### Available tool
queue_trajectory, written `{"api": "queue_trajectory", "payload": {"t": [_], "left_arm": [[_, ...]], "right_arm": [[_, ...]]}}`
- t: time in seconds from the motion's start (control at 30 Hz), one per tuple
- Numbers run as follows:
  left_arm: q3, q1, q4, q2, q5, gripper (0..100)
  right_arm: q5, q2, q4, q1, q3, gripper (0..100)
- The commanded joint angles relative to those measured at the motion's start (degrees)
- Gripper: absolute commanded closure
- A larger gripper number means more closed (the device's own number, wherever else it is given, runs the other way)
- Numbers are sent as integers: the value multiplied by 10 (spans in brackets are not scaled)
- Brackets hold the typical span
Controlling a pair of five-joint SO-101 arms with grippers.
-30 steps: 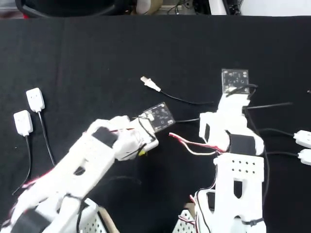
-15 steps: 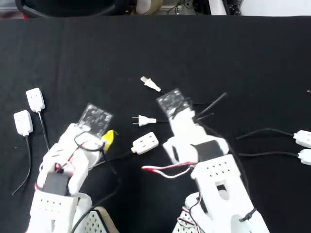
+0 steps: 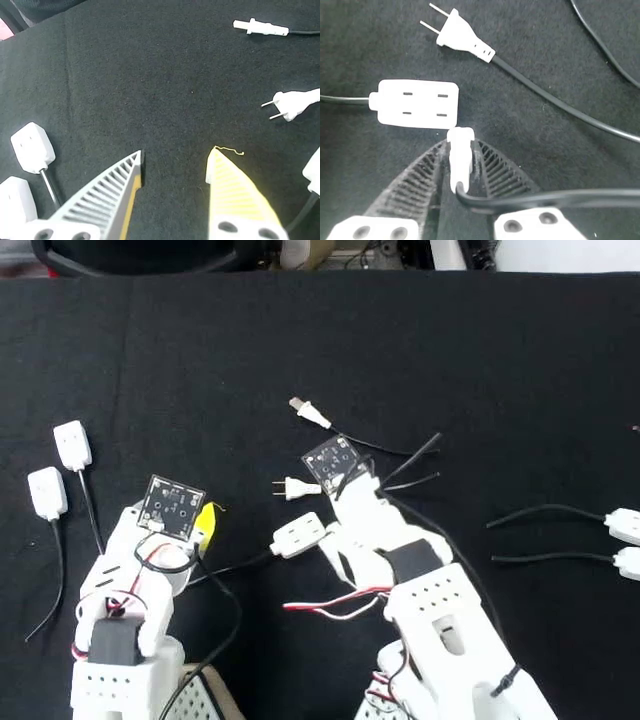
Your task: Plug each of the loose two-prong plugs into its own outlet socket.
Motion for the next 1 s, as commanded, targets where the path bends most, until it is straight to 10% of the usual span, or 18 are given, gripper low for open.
{"api": "queue_trajectory", "payload": {"t": [0.0, 0.6, 0.97], "left_arm": [[-4, -5, 3, -5, 5, 790], [58, -178, 87, -6, -84, 791], [73, -261, 92, -6, -97, 791]], "right_arm": [[-20, 0, 20, -4, -62, 987], [-120, 7, 76, -61, -146, 987], [-125, 267, 79, -60, -258, 987]]}}
